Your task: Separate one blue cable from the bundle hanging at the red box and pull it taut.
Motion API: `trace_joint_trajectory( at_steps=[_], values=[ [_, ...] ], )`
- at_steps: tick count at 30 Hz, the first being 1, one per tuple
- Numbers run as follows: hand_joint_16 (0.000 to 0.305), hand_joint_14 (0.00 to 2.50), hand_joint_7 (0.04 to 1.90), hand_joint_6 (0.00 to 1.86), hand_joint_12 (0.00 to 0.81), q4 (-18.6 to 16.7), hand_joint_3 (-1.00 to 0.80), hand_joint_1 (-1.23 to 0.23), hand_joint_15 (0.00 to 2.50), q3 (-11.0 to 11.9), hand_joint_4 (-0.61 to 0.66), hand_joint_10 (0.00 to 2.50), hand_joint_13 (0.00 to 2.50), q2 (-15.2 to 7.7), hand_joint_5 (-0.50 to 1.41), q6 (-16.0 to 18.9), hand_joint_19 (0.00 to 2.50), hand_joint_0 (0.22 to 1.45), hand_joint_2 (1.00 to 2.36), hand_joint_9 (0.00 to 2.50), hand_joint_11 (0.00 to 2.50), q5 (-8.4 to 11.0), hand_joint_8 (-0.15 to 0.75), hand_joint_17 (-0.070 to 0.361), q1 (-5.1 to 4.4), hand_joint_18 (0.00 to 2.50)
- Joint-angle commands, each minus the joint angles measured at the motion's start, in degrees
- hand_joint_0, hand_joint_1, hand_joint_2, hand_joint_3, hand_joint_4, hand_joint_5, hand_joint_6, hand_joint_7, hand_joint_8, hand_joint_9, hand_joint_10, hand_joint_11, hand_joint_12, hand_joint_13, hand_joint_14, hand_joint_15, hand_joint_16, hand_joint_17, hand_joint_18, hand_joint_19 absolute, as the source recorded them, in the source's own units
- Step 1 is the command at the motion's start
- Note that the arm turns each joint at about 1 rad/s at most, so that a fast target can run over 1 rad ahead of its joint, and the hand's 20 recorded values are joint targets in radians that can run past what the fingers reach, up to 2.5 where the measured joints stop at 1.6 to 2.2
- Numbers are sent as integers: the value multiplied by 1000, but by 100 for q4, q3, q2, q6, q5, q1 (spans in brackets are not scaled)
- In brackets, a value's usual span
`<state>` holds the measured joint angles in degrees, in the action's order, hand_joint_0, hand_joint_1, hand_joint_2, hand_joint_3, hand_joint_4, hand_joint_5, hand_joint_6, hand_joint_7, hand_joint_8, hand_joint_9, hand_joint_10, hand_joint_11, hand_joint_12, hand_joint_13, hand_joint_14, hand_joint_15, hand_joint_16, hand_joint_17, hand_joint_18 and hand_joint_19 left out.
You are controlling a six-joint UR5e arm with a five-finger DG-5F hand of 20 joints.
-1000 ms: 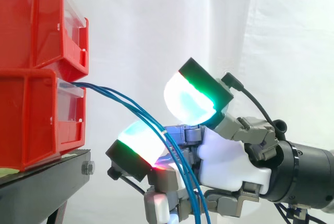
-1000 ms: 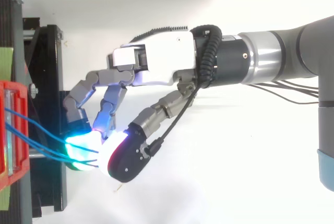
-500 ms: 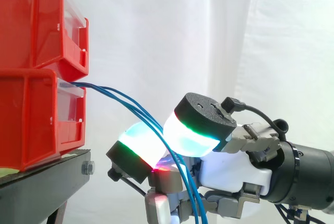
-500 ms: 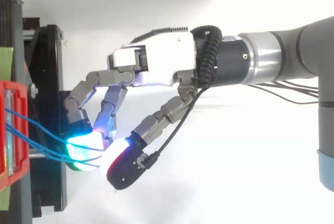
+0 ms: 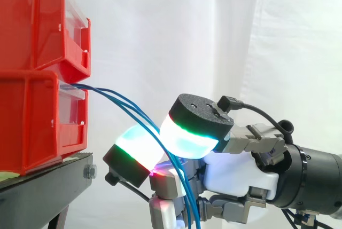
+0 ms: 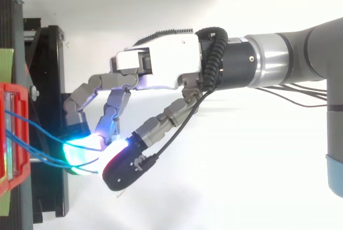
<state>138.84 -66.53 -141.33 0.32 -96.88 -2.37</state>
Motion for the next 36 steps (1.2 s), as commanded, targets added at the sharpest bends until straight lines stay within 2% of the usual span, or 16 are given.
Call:
trace_joint_trajectory(
  at_steps=[1,5,8,10,11,13,19,25,31,36],
  values=[
    [44,17,1086,688,389,-15,-21,-649,567,0,197,15,1055,0,-126,3,666,759,1012,1076,806,2,381,98,-1,921],
    [45,17,1039,719,404,-15,-27,-697,563,0,204,15,1066,0,-144,3,626,731,1012,1074,826,2,385,102,-1,954],
    [45,19,950,798,404,-15,-123,-761,560,0,212,16,1037,0,-188,12,601,681,1017,1009,879,2,378,100,8,945],
    [44,18,960,819,403,-23,-315,-816,563,0,209,15,1021,0,-202,12,599,657,1012,984,896,2,371,99,35,931],
    [44,19,949,823,403,-32,-334,-817,564,0,209,15,1019,0,-203,12,600,657,1011,984,899,2,369,99,35,931],
    [44,18,919,841,402,-59,-500,-811,565,0,207,14,1014,0,-202,3,600,634,1000,984,904,-6,372,99,43,930],
    [44,19,947,840,404,-85,-500,-677,564,0,202,14,1035,0,-181,-5,610,573,1000,1049,898,-24,388,99,52,937],
    [43,19,974,832,395,-111,-500,-607,565,0,181,16,1052,17,-169,-76,620,628,1000,1085,910,-85,389,97,96,948],
    [44,20,985,852,403,47,-365,-709,563,0,171,15,1044,290,-178,-585,606,642,1010,1053,901,-226,390,98,158,946],
    [44,19,974,877,401,161,-278,-800,563,0,141,15,1022,299,-195,-647,601,665,1014,1019,926,-226,389,99,149,946]
  ],
)
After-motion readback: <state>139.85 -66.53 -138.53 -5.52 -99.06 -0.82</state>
